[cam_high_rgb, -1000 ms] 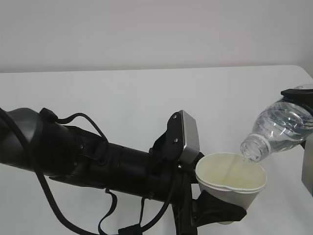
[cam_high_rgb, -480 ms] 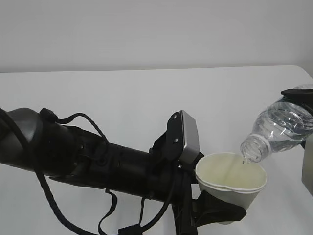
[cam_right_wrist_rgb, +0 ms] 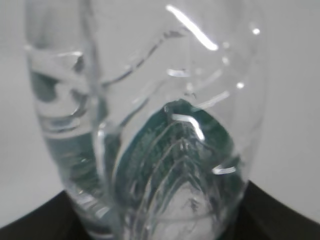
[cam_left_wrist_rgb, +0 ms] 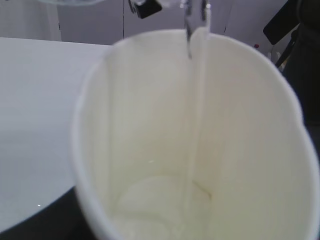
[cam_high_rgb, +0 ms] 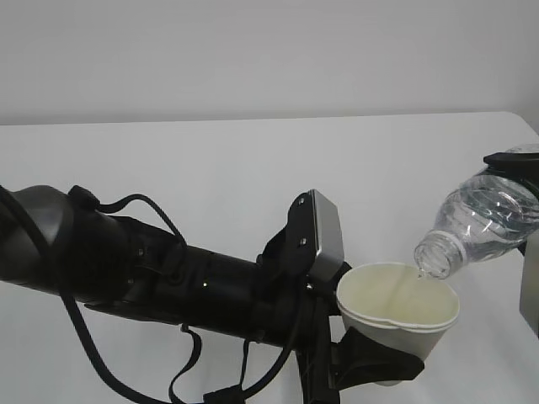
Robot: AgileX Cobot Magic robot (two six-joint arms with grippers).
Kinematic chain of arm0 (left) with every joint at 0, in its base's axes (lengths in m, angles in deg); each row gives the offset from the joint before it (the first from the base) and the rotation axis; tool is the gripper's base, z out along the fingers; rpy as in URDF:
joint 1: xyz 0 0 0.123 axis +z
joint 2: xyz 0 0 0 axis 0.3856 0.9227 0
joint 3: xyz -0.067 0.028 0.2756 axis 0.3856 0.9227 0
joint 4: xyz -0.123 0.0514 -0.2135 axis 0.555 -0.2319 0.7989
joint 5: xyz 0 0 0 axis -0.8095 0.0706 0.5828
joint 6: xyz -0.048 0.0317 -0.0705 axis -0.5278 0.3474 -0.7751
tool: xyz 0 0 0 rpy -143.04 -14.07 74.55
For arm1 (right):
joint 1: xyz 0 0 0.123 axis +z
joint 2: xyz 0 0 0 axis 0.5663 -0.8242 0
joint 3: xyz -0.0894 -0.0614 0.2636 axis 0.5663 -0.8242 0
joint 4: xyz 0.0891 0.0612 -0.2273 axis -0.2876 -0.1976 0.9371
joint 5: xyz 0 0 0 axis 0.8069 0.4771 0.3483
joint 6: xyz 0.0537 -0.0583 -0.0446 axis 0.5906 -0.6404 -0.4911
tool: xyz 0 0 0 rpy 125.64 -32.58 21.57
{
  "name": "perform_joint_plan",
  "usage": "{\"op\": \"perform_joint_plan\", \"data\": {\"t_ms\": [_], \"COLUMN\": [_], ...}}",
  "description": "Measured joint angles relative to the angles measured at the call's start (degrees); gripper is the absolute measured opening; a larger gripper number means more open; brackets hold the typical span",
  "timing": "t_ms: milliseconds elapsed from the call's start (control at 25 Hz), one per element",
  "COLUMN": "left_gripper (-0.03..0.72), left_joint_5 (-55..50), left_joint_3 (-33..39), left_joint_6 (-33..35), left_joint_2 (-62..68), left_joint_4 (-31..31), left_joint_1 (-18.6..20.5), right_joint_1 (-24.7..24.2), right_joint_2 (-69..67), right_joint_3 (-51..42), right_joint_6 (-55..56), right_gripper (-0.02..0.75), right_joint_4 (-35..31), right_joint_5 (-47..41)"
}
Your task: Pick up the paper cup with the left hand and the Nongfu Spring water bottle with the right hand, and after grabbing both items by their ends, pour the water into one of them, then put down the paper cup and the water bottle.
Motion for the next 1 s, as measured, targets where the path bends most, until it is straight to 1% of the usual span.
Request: {"op": "perform_joint_plan", "data": {"t_ms": [1000], "left_gripper": [0.42], "left_joint_5": [-0.1], "left_joint_3": [0.0], "left_joint_6": [0.0], "left_joint_2": [0.0], "left_joint_4": [0.0], "left_joint_1": [0.0], "right_joint_1": [0.0], "right_joint_2": [0.0], "right_joint_3": [0.0], "right_joint_6": [-0.1], "right_gripper": [0.436], "right_joint_4": [0.0], "right_joint_5": [0.1]}}
